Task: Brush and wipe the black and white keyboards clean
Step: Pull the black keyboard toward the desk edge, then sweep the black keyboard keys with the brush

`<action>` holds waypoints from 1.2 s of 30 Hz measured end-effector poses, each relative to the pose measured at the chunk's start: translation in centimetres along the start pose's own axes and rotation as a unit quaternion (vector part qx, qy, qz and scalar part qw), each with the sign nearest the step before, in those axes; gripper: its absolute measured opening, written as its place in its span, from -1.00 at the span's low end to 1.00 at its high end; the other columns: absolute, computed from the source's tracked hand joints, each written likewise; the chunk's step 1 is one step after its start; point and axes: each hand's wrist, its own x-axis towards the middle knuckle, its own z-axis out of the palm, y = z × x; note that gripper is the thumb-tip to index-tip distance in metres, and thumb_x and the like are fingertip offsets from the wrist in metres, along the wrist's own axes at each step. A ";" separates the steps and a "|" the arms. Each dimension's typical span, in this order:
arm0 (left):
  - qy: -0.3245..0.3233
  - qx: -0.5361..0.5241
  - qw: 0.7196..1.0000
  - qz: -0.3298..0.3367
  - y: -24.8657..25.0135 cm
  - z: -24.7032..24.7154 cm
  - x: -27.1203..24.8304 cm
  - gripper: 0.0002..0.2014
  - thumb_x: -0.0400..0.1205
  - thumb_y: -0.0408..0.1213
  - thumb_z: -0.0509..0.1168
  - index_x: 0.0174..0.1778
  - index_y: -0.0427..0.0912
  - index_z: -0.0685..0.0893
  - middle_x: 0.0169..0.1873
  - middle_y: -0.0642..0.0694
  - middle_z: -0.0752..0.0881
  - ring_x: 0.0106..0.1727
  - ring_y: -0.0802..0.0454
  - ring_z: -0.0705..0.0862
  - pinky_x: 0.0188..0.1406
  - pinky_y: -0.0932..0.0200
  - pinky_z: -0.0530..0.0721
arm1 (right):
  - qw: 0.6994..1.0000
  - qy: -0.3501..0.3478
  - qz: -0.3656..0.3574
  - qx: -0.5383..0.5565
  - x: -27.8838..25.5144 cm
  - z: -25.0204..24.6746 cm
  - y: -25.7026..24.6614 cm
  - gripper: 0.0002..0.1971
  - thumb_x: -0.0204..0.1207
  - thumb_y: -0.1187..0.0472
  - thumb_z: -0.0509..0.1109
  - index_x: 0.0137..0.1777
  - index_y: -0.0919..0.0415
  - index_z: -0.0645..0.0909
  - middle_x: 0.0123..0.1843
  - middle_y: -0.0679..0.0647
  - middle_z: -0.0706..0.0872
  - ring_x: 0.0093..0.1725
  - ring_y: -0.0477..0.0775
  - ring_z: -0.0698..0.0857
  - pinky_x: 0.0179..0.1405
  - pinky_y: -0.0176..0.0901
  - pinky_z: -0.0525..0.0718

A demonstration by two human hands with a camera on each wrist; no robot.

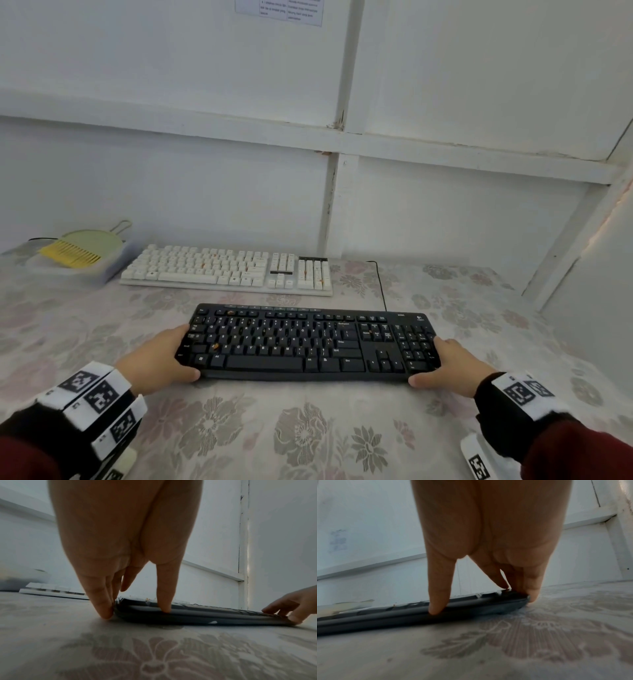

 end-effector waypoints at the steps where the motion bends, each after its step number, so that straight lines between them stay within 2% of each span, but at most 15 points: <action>1: -0.002 0.008 1.000 0.001 -0.1 0.0 0.0 -0.34 0.48 -0.30 0.46 0.48 -0.09 0.35 0.28 -0.05 0.59 0.20 0.06 0.58 0.17 0.27 0.50 | 1.000 -0.004 0.005 -0.008 -0.2 0.0 -0.2 -0.21 0.32 -0.17 0.53 0.46 0.16 0.32 0.32 0.12 0.44 0.25 0.07 0.51 0.19 -0.22 0.52; 3: -0.004 0.003 1.000 0.001 -0.3 -0.1 -0.1 -0.35 0.48 -0.28 0.46 0.47 -0.10 0.38 0.26 -0.04 0.61 0.21 0.05 0.60 0.23 0.19 0.55 | 1.000 -0.004 0.006 -0.029 -0.6 0.0 -0.5 -0.19 0.38 -0.18 0.48 0.52 0.18 0.26 0.40 0.15 0.40 0.34 0.11 0.48 0.28 -0.18 0.50; 5: -0.003 -0.008 1.000 0.002 -0.2 -0.3 -0.2 -0.41 0.49 -0.27 0.45 0.44 -0.12 0.42 0.24 -0.03 0.63 0.19 0.05 0.62 0.26 0.12 0.57 | 0.999 0.006 0.001 -0.041 -1.1 -0.1 -1.1 -0.10 0.43 -0.18 0.42 0.62 0.23 0.11 0.54 0.16 0.28 0.49 0.16 0.34 0.43 -0.11 0.41; 7: 0.003 -0.017 1.000 0.015 0.2 -0.8 -0.2 -0.51 0.54 -0.27 0.41 0.37 -0.08 0.42 0.29 0.03 0.58 0.18 0.07 0.60 0.21 0.21 0.54 | 0.999 0.020 -0.021 -0.030 -1.6 -0.4 -2.4 -0.06 0.44 -0.20 0.40 0.66 0.18 0.00 0.63 0.14 0.16 0.59 0.17 0.21 0.53 -0.06 0.30; 9: 0.013 0.000 1.000 0.019 0.3 -1.6 -0.1 -0.45 0.58 -0.22 0.37 0.47 -0.07 0.34 0.36 0.01 0.50 0.29 0.04 0.54 0.20 0.26 0.47 | 0.998 0.026 -0.053 -0.007 -2.1 -0.6 -4.4 0.05 0.32 -0.34 0.41 0.66 0.15 0.04 0.64 0.11 0.16 0.61 0.14 0.18 0.56 -0.04 0.27; 10: 0.020 0.007 1.000 0.022 0.0 -2.1 0.2 -0.37 0.59 -0.18 0.37 0.55 -0.11 0.27 0.45 -0.03 0.44 0.39 0.02 0.49 0.29 0.23 0.45 | 0.997 0.030 -0.069 0.004 -2.2 -0.7 -5.8 0.06 0.28 -0.38 0.40 0.65 0.15 0.08 0.64 0.10 0.18 0.60 0.12 0.19 0.56 -0.05 0.28; 12: 0.033 0.011 0.999 0.031 -1.2 -3.2 0.9 -0.26 0.58 -0.10 0.37 0.61 -0.13 0.17 0.54 -0.07 0.35 0.49 0.00 0.41 0.43 0.14 0.40 | 0.994 0.044 -0.098 0.018 -2.3 -0.5 -8.7 -0.12 0.45 -0.21 0.38 0.64 0.14 0.09 0.64 0.08 0.19 0.61 0.07 0.20 0.56 -0.09 0.26; 14: 0.041 0.006 0.998 0.044 -2.7 -4.8 1.4 -0.25 0.57 -0.09 0.38 0.62 -0.11 0.16 0.53 -0.07 0.36 0.49 0.02 0.41 0.42 0.15 0.40 | 0.990 0.048 -0.126 0.029 -2.2 0.1 -12.1 -0.22 0.55 -0.10 0.34 0.65 0.12 0.07 0.66 0.05 0.16 0.62 0.03 0.18 0.57 -0.12 0.22; 17: 0.048 -0.013 0.996 0.068 -5.2 -7.9 2.0 -0.27 0.56 -0.08 0.38 0.61 -0.04 0.18 0.51 -0.02 0.39 0.48 0.06 0.41 0.37 0.20 0.42 | 0.985 0.040 -0.159 0.048 -1.9 1.3 -18.6 -0.26 0.57 -0.08 0.32 0.65 0.09 0.07 0.66 0.00 0.16 0.62 -0.01 0.19 0.55 -0.17 0.21; 22: 0.072 -0.030 0.993 0.084 -11.3 -13.6 3.5 -0.29 0.56 -0.07 0.37 0.60 -0.01 0.20 0.51 0.06 0.38 0.50 0.12 0.37 0.42 0.15 0.44 | 0.972 0.024 -0.226 0.058 -0.4 4.0 -30.3 -0.28 0.61 -0.05 0.27 0.67 0.10 0.03 0.69 -0.02 0.07 0.65 -0.05 0.10 0.57 -0.20 0.09; 25: 0.097 -0.026 0.992 0.073 -15.3 -17.0 4.6 -0.29 0.57 -0.10 0.37 0.60 -0.05 0.22 0.53 0.02 0.36 0.51 0.08 0.36 0.45 0.09 0.41 | 0.966 0.012 -0.249 0.070 0.8 5.8 -37.2 -0.30 0.63 -0.04 0.26 0.67 0.13 0.04 0.69 0.02 0.10 0.64 -0.02 0.13 0.56 -0.21 0.11; 30: 0.141 -0.042 0.988 0.043 -20.3 -21.4 6.9 -0.35 0.58 -0.25 0.37 0.57 -0.14 0.26 0.52 -0.07 0.37 0.53 -0.01 0.34 0.41 0.11 0.34 | 0.962 -0.019 -0.260 0.076 2.6 9.1 -46.8 -0.35 0.67 0.00 0.20 0.65 0.23 0.06 0.68 0.10 0.14 0.63 0.04 0.18 0.51 -0.22 0.17; 32: 0.129 -0.039 0.990 0.028 -21.7 -22.6 8.1 -0.34 0.58 -0.25 0.37 0.57 -0.17 0.24 0.53 -0.06 0.35 0.53 -0.03 0.33 0.40 0.12 0.33 | 0.963 -0.030 -0.252 0.088 3.2 10.2 -49.5 -0.41 0.67 0.06 0.21 0.62 0.25 0.14 0.63 0.14 0.25 0.58 0.09 0.28 0.42 -0.22 0.26; 36: 0.057 -0.045 0.997 -0.017 -23.6 -24.1 10.5 -0.17 0.57 -0.14 0.38 0.65 -0.18 0.02 0.62 -0.13 0.19 0.59 -0.07 0.26 0.53 0.03 0.30 | 0.962 -0.064 -0.234 0.124 4.6 11.9 -53.1 -0.51 0.64 0.11 0.28 0.52 0.23 0.31 0.48 0.16 0.46 0.40 0.16 0.51 0.26 -0.15 0.47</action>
